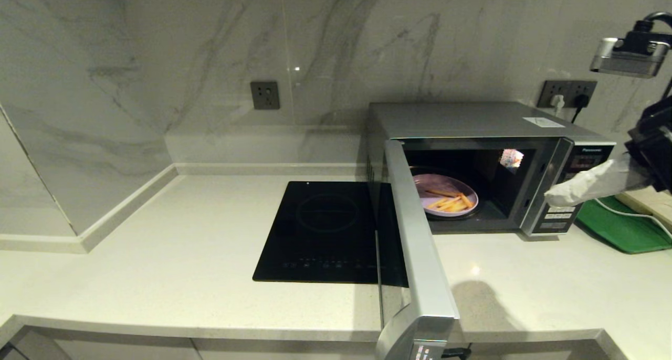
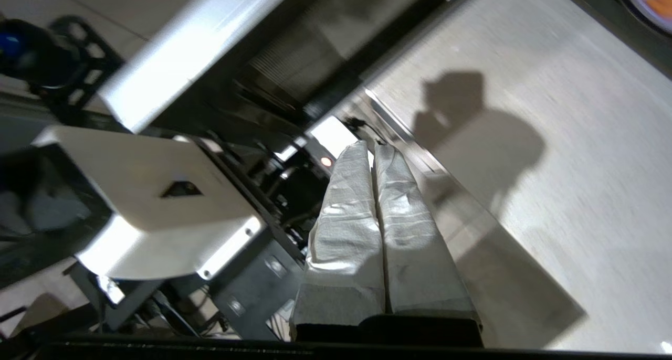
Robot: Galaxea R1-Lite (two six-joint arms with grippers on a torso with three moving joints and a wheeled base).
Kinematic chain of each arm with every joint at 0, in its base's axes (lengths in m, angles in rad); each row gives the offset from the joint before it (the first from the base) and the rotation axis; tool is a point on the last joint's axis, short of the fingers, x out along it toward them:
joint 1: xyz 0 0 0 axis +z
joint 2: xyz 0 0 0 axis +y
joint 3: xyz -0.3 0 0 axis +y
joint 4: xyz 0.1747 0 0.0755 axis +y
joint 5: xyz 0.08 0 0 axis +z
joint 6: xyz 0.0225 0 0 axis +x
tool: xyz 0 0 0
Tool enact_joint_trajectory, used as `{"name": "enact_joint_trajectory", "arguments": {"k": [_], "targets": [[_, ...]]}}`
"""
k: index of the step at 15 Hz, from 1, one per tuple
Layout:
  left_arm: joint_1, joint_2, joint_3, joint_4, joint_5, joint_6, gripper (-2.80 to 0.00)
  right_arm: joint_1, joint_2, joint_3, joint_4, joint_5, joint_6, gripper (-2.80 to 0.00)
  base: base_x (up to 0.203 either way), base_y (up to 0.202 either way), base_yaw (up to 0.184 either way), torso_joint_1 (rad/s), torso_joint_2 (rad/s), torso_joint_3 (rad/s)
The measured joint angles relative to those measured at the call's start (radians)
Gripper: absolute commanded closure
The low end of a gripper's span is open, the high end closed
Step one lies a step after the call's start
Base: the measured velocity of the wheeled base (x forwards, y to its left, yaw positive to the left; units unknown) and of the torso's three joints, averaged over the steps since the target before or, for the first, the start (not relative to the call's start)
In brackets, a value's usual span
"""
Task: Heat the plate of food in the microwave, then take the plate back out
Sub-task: Close the microwave oven
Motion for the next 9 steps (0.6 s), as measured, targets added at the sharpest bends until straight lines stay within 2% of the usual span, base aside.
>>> {"name": "enact_joint_trajectory", "arguments": {"k": [3, 6, 9], "targets": [[0.0, 0.0, 0.0, 0.0, 0.001, 0.0, 0.0, 0.151, 0.049, -0.034, -0.05, -0.044, 0.086, 0.0, 0.0, 0.0, 0.0, 0.0, 0.0, 0.0], [0.0, 0.0, 0.0, 0.0, 0.0, 0.0, 0.0, 0.308, 0.078, -0.04, -0.085, -0.14, 0.175, 0.0, 0.0, 0.0, 0.0, 0.0, 0.0, 0.0], [0.0, 0.0, 0.0, 0.0, 0.0, 0.0, 0.0, 0.413, 0.099, -0.044, -0.127, -0.19, 0.289, 0.0, 0.0, 0.0, 0.0, 0.0, 0.0, 0.0]]}}
